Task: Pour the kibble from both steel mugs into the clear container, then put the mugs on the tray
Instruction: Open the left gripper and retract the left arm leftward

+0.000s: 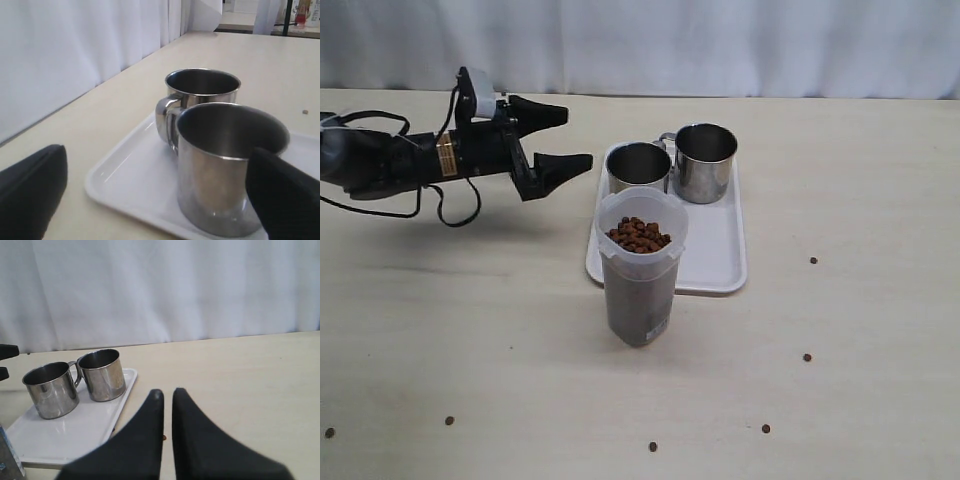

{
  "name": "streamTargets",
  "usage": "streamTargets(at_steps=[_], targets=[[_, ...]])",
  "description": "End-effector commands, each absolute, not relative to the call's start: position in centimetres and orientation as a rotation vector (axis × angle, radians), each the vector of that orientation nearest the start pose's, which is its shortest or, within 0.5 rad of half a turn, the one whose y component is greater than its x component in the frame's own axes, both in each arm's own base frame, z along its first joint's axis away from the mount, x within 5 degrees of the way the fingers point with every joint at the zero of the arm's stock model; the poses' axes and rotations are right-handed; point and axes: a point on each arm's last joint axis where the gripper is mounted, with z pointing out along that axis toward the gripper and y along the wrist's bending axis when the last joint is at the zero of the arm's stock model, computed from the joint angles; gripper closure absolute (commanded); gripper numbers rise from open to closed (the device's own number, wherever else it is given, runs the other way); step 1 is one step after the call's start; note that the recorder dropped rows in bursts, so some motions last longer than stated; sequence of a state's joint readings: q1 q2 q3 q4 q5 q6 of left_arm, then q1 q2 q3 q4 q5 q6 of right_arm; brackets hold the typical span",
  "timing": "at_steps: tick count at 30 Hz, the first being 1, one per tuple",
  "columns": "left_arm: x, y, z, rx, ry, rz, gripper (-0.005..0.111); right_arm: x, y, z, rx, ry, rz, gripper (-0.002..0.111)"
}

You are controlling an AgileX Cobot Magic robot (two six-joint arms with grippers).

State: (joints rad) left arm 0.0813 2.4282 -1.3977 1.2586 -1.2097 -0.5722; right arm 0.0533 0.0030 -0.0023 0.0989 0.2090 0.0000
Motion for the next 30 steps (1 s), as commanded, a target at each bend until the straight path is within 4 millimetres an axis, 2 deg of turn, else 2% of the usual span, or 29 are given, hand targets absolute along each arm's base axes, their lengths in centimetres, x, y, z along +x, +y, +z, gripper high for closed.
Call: streamTargets(at_steps=[1,9,10,11,13,14,19,21,24,27,30], targets=[[44.7,-2.4,9.4,0.895,1.525,-0.76,0.033,5.6,0.4,19.4,0.014,1.695,0.112,0.103],[44.9,0.2,12.5,0.604,1.663,-0.933,0.035,5.6,0.4,19.4,0.014,1.695,0.112,0.103],[44.9,0.4,12.9,0.578,1.671,-0.951,0.042,5.6,0.4,19.4,0.014,1.695,0.112,0.103],[44.8,0.8,13.9,0.552,1.679,-0.965,0.053,5.6,0.4,19.4,0.014,1.695,0.112,0.103],[44.5,1.1,15.1,0.531,1.706,-0.998,0.084,5.6,0.4,19.4,0.014,1.695,0.112,0.103],[44.3,1.6,16.2,0.515,1.715,-1.005,0.107,5.6,0.4,19.4,0.014,1.695,0.112,0.103],[42.8,1.8,20.2,0.512,1.748,-1.033,0.107,5.6,0.4,19.4,0.014,1.695,0.112,0.103],[41.5,1.6,21.4,0.47,1.724,-1.036,0.107,5.6,0.4,19.4,0.014,1.695,0.112,0.103],[38.5,1.1,22.8,0.395,1.668,-0.995,0.107,5.6,0.4,19.4,0.014,1.695,0.112,0.103],[34.7,1.1,24.2,0.305,1.646,-0.776,0.107,5.6,0.4,19.4,0.014,1.695,0.112,0.103],[29.8,1.3,25.3,0.207,1.608,-0.528,0.107,5.6,0.4,19.4,0.014,1.695,0.112,0.103]])
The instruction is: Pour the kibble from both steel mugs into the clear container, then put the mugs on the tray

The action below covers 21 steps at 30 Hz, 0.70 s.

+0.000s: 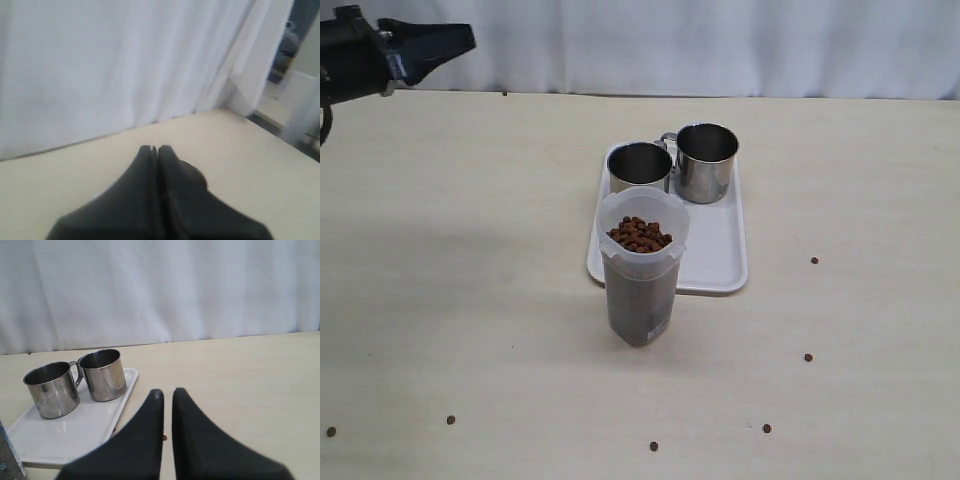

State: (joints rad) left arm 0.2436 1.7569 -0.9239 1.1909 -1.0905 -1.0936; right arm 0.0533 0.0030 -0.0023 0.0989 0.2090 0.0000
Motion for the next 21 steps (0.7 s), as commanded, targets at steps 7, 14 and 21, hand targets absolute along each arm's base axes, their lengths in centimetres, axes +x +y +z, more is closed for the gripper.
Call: streamTargets(at_steps=[7,14,21], targets=[[19.5,1.2,27.2,0.043,1.546,-0.211,0.107,5.6,0.4,19.4,0.014,1.695,0.112,0.103],[11.7,1.0,25.5,-0.153,1.38,-0.121,0.107,5.6,0.4,19.4,0.013,1.695,0.113,0.103],[8.6,1.0,23.4,-0.195,1.332,-0.041,0.107,5.6,0.4,19.4,0.013,1.695,0.113,0.103]])
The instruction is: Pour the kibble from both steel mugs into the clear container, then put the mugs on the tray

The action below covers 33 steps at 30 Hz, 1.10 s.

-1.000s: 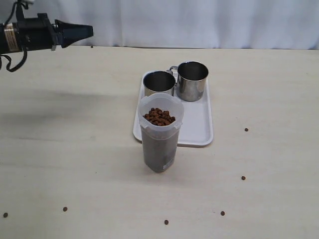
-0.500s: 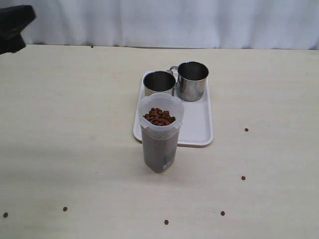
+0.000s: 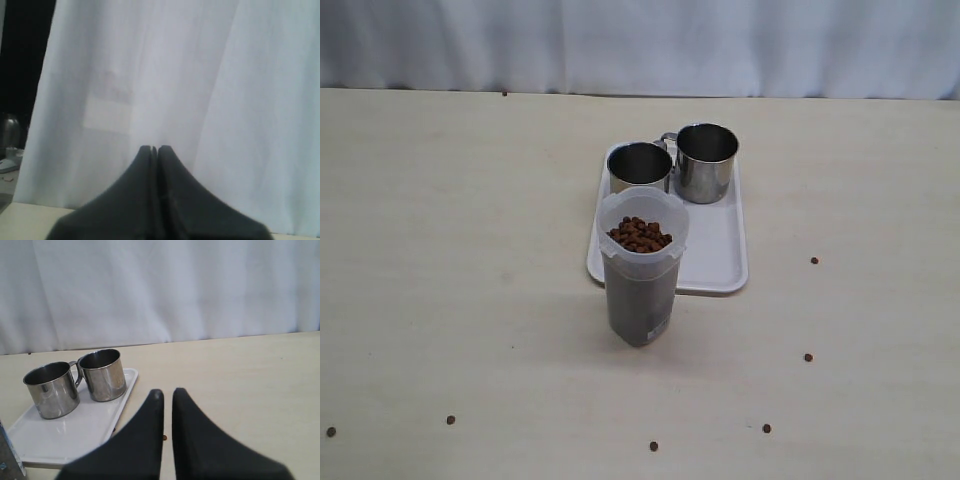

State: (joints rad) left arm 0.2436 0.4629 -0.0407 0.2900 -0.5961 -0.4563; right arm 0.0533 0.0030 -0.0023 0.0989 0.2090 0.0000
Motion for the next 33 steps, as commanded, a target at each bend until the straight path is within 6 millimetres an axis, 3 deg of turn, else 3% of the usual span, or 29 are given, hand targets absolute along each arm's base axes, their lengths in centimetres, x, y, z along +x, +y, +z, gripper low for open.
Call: streamTargets(at_steps=[1,8,15,19,33], targets=[[8.5,1.1,23.0,-0.193,1.354,-0.023,0.107,5.6,0.4,19.4,0.013,1.695,0.113,0.103],[8.3,1.1,22.1,-0.145,1.464,0.059,0.107,5.6,0.4,19.4,0.013,1.695,0.113,0.103],[5.5,0.9,22.0,-0.192,1.396,0.06,0.107,5.6,0.4,19.4,0.013,1.695,0.113,0.103],[5.5,0.9,21.3,-0.193,1.471,0.044,0.107,5.6,0.4,19.4,0.013,1.695,0.113,0.103],[5.5,0.9,21.4,-0.221,1.455,0.018,0.107,5.6,0.4,19.4,0.013,1.695,0.113,0.103]])
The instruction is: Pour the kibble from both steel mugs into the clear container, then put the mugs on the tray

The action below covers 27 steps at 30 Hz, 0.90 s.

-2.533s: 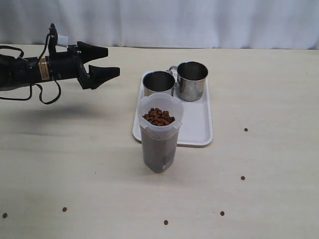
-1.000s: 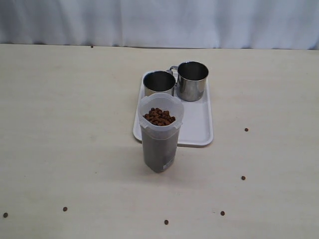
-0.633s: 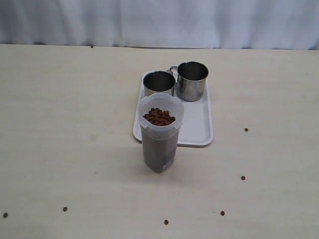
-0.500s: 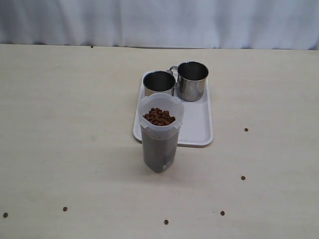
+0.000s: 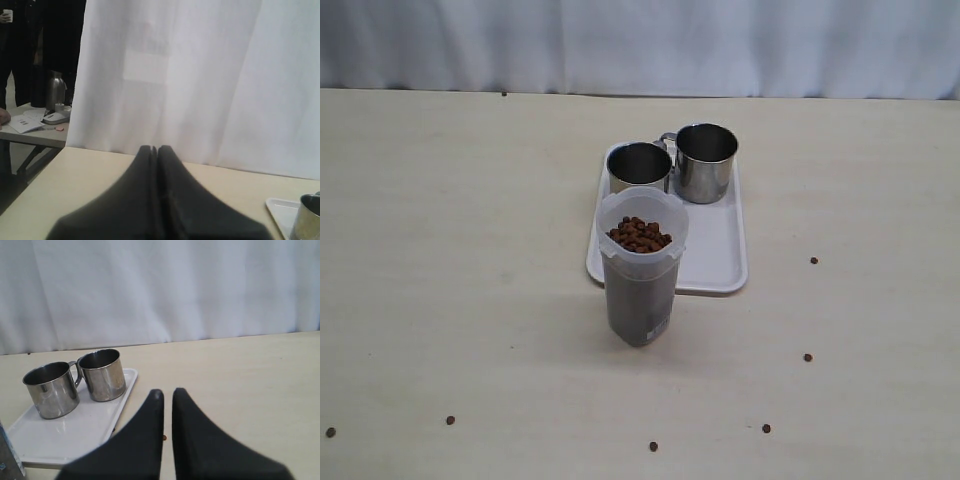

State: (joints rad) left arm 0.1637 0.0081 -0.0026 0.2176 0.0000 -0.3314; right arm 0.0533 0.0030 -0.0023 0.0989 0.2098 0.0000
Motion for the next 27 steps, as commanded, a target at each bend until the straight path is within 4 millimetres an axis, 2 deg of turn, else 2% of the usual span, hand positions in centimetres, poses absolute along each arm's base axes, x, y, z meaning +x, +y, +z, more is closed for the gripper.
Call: streamTargets(at_steps=[1,11,27], targets=[[5.53,0.91,21.4,-0.222,1.457,0.018,0.107,5.56,0.45,19.41,0.013,1.695,0.113,0.103],[5.57,0.93,20.53,-0.219,1.556,0.039,0.107,5.56,0.45,19.41,0.013,1.695,0.113,0.103],[5.57,0.93,20.43,-0.225,1.565,0.033,0.107,5.56,0.45,19.41,0.013,1.695,0.113,0.103]])
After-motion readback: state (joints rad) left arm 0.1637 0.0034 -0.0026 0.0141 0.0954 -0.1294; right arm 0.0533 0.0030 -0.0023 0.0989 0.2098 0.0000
